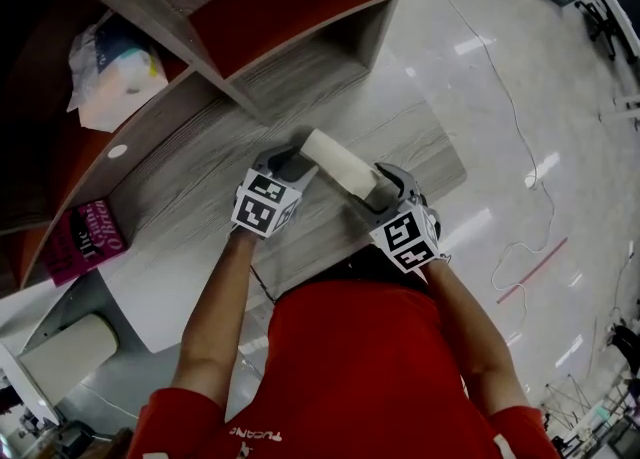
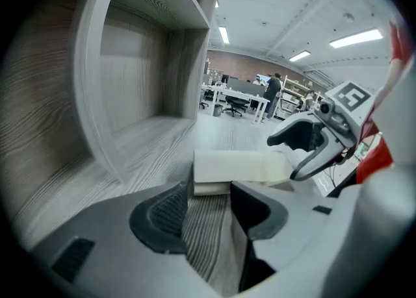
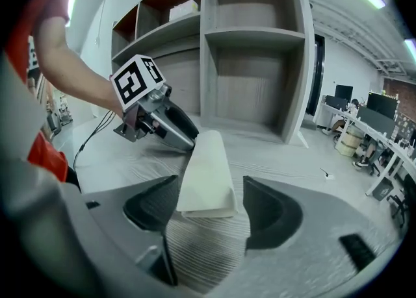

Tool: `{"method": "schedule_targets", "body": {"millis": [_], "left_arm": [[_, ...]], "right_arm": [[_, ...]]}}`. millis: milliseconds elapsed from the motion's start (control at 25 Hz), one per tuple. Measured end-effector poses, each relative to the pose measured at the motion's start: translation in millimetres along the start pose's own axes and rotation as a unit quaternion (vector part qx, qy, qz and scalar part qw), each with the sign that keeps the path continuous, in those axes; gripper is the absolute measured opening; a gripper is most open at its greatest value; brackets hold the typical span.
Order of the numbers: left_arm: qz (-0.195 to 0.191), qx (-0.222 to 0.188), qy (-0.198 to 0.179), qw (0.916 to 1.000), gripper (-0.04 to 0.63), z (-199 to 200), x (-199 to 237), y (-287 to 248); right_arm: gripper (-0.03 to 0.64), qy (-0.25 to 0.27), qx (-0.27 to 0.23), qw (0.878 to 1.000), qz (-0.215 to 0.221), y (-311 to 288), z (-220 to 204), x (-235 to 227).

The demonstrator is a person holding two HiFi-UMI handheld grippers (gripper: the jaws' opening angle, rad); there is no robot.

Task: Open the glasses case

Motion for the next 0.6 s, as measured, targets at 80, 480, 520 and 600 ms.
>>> {"method": "schedule_targets", "body": {"millis": [80, 480, 520, 600], "left_arm": [[-0.007, 0.001, 0.000, 1.0000, 0.186, 0.2, 0.4, -0.3], [-0.018, 0.001, -0.008, 0.9998, 0.161, 0.4, 0.4, -1.2], [-0.018, 0.001, -0.009, 0.9998, 0.161, 0.5, 0.2, -1.1], [-0.015, 0.002, -0.009, 0.9998, 0.160, 0.8, -0.4, -1.1]], "right_arm": [[0.318, 0.002, 0.006, 1.000, 0.006, -3.4, -1.4, 0.9], [0.296, 0.016, 0.014, 0.999, 0.027, -11.3, -4.0, 3.2], [0.295, 0.014, 0.013, 0.999, 0.030, -10.9, -4.1, 2.1], [0.291, 0.005, 0.008, 0.999, 0.036, -9.9, -4.1, -0.6]]}}
Point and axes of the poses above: the fingertips, and each gripper's own axes: y backward along the fingers, x to its left, z out of its top, the point moved 5 cm from there along y, backward along the fingers, and after that the axes turned 15 degrees about x, right-handed, at the moved point
